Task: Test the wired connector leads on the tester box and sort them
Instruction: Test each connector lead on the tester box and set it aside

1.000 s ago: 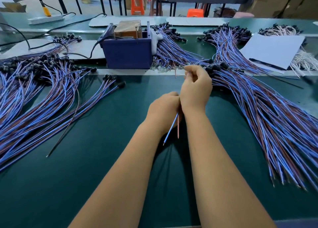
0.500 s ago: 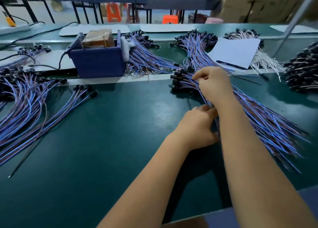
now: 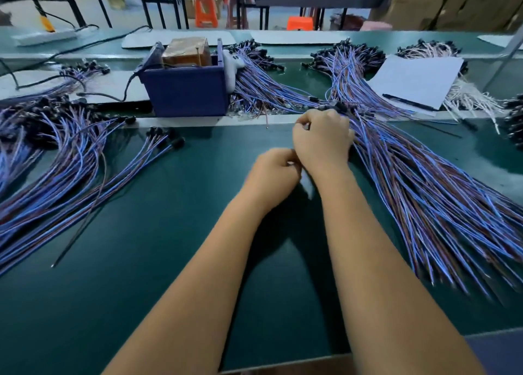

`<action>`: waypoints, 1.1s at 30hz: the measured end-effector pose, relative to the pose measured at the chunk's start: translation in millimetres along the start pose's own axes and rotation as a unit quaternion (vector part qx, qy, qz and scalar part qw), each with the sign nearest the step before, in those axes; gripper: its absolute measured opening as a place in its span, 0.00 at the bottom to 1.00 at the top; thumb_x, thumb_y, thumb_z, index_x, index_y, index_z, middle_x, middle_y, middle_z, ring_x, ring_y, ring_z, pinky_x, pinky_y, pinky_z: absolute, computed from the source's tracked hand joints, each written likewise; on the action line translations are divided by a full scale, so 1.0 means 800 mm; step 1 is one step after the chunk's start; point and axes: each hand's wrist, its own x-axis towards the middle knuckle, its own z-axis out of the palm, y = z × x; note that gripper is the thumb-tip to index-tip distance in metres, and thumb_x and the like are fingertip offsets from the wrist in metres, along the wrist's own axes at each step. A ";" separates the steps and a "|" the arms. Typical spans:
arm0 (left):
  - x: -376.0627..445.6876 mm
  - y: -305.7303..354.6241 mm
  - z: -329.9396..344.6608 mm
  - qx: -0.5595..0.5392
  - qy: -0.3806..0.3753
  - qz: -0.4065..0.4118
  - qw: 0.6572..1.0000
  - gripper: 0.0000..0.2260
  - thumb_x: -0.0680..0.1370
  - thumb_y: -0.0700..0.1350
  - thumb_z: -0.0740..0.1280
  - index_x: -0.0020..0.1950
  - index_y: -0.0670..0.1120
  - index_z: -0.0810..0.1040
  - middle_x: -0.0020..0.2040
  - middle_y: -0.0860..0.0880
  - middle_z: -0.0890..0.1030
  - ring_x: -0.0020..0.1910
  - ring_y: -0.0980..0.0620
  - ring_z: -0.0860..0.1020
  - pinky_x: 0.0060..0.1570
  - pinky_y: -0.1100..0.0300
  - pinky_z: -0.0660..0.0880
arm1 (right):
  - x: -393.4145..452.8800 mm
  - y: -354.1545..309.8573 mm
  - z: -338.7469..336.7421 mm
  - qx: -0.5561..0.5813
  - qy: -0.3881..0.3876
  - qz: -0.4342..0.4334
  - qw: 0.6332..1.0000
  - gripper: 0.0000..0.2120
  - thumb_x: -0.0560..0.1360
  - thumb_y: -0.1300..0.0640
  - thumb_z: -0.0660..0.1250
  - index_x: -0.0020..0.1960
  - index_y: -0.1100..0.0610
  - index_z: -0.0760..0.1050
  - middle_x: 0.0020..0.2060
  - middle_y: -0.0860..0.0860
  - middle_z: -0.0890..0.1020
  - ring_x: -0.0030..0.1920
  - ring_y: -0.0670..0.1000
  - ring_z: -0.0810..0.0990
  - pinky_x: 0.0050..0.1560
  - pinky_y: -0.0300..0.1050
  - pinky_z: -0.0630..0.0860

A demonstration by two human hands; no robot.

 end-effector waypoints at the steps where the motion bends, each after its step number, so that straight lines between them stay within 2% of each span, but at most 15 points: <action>1: 0.000 -0.010 -0.019 0.023 0.060 -0.016 0.998 0.13 0.72 0.38 0.60 0.42 0.50 0.82 0.42 0.49 0.81 0.47 0.46 0.78 0.41 0.58 0.70 | -0.006 -0.014 0.012 0.038 -0.014 -0.014 0.999 0.13 0.78 0.54 0.60 0.58 0.52 0.79 0.61 0.57 0.76 0.63 0.61 0.70 0.62 0.52 0.65; 4: 0.002 -0.046 -0.075 0.168 0.205 -0.080 0.961 0.14 0.75 0.40 0.61 0.57 0.49 0.81 0.62 0.47 0.74 0.60 0.47 0.73 0.53 0.60 0.67 | -0.026 -0.058 0.046 0.180 -0.077 -0.068 0.978 0.11 0.76 0.59 0.61 0.54 0.56 0.80 0.57 0.57 0.78 0.59 0.58 0.74 0.61 0.48 0.69; 5: 0.001 -0.058 -0.091 0.210 0.221 -0.121 0.945 0.15 0.76 0.40 0.62 0.62 0.48 0.78 0.68 0.44 0.69 0.63 0.43 0.71 0.56 0.57 0.67 | -0.034 -0.072 0.056 0.214 -0.102 -0.079 0.968 0.11 0.76 0.60 0.62 0.54 0.56 0.80 0.56 0.57 0.79 0.58 0.57 0.75 0.60 0.47 0.69; 7: -0.004 -0.074 -0.117 0.250 0.225 -0.199 0.921 0.19 0.76 0.41 0.63 0.68 0.46 0.71 0.72 0.40 0.62 0.63 0.37 0.70 0.53 0.52 0.67 | -0.045 -0.093 0.072 0.249 -0.147 -0.098 0.952 0.10 0.76 0.61 0.62 0.53 0.56 0.80 0.54 0.56 0.79 0.56 0.55 0.76 0.58 0.44 0.70; 10: -0.003 -0.085 -0.136 0.275 0.212 -0.208 0.915 0.19 0.77 0.41 0.62 0.68 0.44 0.69 0.68 0.40 0.66 0.59 0.37 0.73 0.47 0.54 0.64 | -0.048 -0.101 0.094 0.200 -0.198 -0.127 0.951 0.11 0.76 0.58 0.62 0.54 0.53 0.81 0.55 0.54 0.80 0.58 0.55 0.75 0.61 0.50 0.71; 13: 0.005 -0.086 -0.137 0.314 0.212 -0.214 0.900 0.18 0.78 0.42 0.61 0.68 0.44 0.70 0.67 0.41 0.68 0.58 0.38 0.74 0.45 0.53 0.64 | -0.043 -0.099 0.103 0.194 -0.196 -0.119 0.954 0.11 0.76 0.58 0.62 0.54 0.53 0.81 0.57 0.53 0.79 0.59 0.56 0.75 0.62 0.53 0.71; 16: 0.010 -0.087 -0.127 0.325 0.247 -0.225 0.885 0.15 0.79 0.40 0.59 0.66 0.43 0.71 0.65 0.40 0.69 0.55 0.38 0.75 0.43 0.52 0.64 | -0.044 -0.095 0.104 0.218 -0.191 -0.124 0.949 0.10 0.77 0.58 0.62 0.52 0.53 0.81 0.55 0.52 0.80 0.58 0.54 0.75 0.61 0.51 0.71; 20: 0.009 -0.096 -0.126 0.283 0.294 -0.203 0.890 0.13 0.80 0.40 0.60 0.64 0.46 0.74 0.63 0.42 0.71 0.53 0.40 0.75 0.43 0.53 0.63 | -0.046 -0.088 0.102 0.288 -0.195 -0.111 0.931 0.09 0.77 0.58 0.62 0.50 0.53 0.81 0.51 0.50 0.82 0.54 0.51 0.77 0.55 0.44 0.72; 22: 0.006 -0.100 -0.130 0.210 0.331 -0.149 0.908 0.12 0.80 0.39 0.60 0.61 0.47 0.76 0.61 0.45 0.74 0.53 0.46 0.76 0.45 0.56 0.67 | -0.047 -0.087 0.101 0.316 -0.196 -0.096 0.923 0.09 0.77 0.59 0.62 0.49 0.53 0.81 0.48 0.48 0.83 0.52 0.49 0.78 0.50 0.40 0.71; 24: 0.003 -0.095 -0.134 0.056 0.365 -0.078 0.926 0.10 0.79 0.36 0.61 0.54 0.48 0.77 0.53 0.50 0.80 0.49 0.53 0.76 0.48 0.64 0.72 | -0.048 -0.086 0.100 0.338 -0.190 -0.079 0.919 0.09 0.77 0.60 0.62 0.46 0.52 0.80 0.43 0.46 0.82 0.48 0.48 0.78 0.45 0.37 0.71; 25: 0.002 -0.090 -0.135 -0.047 0.373 -0.049 0.925 0.10 0.78 0.35 0.62 0.51 0.48 0.78 0.48 0.52 0.81 0.47 0.55 0.77 0.50 0.64 0.74 | -0.048 -0.087 0.099 0.353 -0.186 -0.069 0.914 0.09 0.77 0.61 0.61 0.45 0.52 0.79 0.41 0.46 0.82 0.46 0.48 0.78 0.43 0.37 0.72; 27: -0.001 -0.076 -0.137 -0.269 0.348 -0.006 0.898 0.11 0.77 0.34 0.60 0.46 0.46 0.81 0.42 0.50 0.82 0.43 0.52 0.78 0.49 0.60 0.77 | -0.047 -0.089 0.095 0.412 -0.190 -0.035 0.890 0.10 0.79 0.62 0.59 0.46 0.54 0.78 0.37 0.50 0.82 0.41 0.50 0.78 0.43 0.41 0.75; 30: -0.005 -0.058 -0.133 -0.529 0.166 0.033 0.831 0.15 0.79 0.39 0.57 0.41 0.40 0.81 0.39 0.44 0.81 0.38 0.48 0.79 0.41 0.59 0.78 | -0.046 -0.090 0.085 0.543 -0.233 0.018 0.807 0.14 0.83 0.57 0.54 0.48 0.57 0.78 0.34 0.53 0.82 0.35 0.50 0.78 0.35 0.35 0.74; 31: -0.007 -0.053 -0.131 -0.557 0.091 0.025 0.825 0.16 0.79 0.42 0.58 0.38 0.39 0.81 0.38 0.43 0.81 0.36 0.48 0.79 0.39 0.59 0.78 | -0.045 -0.088 0.081 0.570 -0.251 0.028 0.782 0.16 0.84 0.55 0.53 0.49 0.57 0.79 0.34 0.51 0.82 0.35 0.49 0.78 0.35 0.35 0.73; 33: -0.009 -0.047 -0.124 -0.516 -0.048 0.002 0.855 0.19 0.77 0.47 0.59 0.33 0.41 0.82 0.34 0.44 0.81 0.33 0.49 0.78 0.35 0.61 0.78 | -0.043 -0.082 0.075 0.610 -0.285 0.040 0.738 0.17 0.83 0.54 0.54 0.48 0.58 0.80 0.34 0.50 0.82 0.38 0.50 0.78 0.37 0.39 0.73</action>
